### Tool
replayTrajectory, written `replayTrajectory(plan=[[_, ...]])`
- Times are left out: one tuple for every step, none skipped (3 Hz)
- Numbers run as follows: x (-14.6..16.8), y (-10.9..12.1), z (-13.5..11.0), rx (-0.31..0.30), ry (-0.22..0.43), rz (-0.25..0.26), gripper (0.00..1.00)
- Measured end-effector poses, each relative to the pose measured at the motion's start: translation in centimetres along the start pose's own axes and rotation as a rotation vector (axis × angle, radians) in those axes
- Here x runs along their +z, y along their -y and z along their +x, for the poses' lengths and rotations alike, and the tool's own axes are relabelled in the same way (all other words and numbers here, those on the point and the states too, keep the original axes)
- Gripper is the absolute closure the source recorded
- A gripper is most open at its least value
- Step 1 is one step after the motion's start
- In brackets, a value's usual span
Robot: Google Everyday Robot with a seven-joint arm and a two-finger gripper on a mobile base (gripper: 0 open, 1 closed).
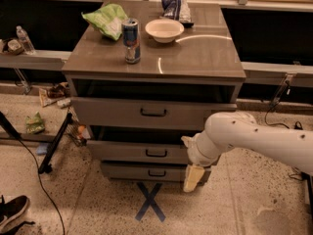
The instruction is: Open middle drawer
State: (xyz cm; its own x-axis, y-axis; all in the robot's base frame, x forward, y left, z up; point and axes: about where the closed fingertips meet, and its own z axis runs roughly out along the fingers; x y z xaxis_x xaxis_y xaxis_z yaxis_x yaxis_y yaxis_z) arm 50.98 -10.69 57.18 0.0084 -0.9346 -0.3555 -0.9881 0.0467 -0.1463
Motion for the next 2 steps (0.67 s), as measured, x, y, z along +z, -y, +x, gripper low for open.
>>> replayTrajectory(plan=[[4.8, 0.2, 1.6, 0.008, -0.036, -0.04, 0.0], [7.1, 0.7, 2.8, -0.006, -0.041, -0.03, 0.0]])
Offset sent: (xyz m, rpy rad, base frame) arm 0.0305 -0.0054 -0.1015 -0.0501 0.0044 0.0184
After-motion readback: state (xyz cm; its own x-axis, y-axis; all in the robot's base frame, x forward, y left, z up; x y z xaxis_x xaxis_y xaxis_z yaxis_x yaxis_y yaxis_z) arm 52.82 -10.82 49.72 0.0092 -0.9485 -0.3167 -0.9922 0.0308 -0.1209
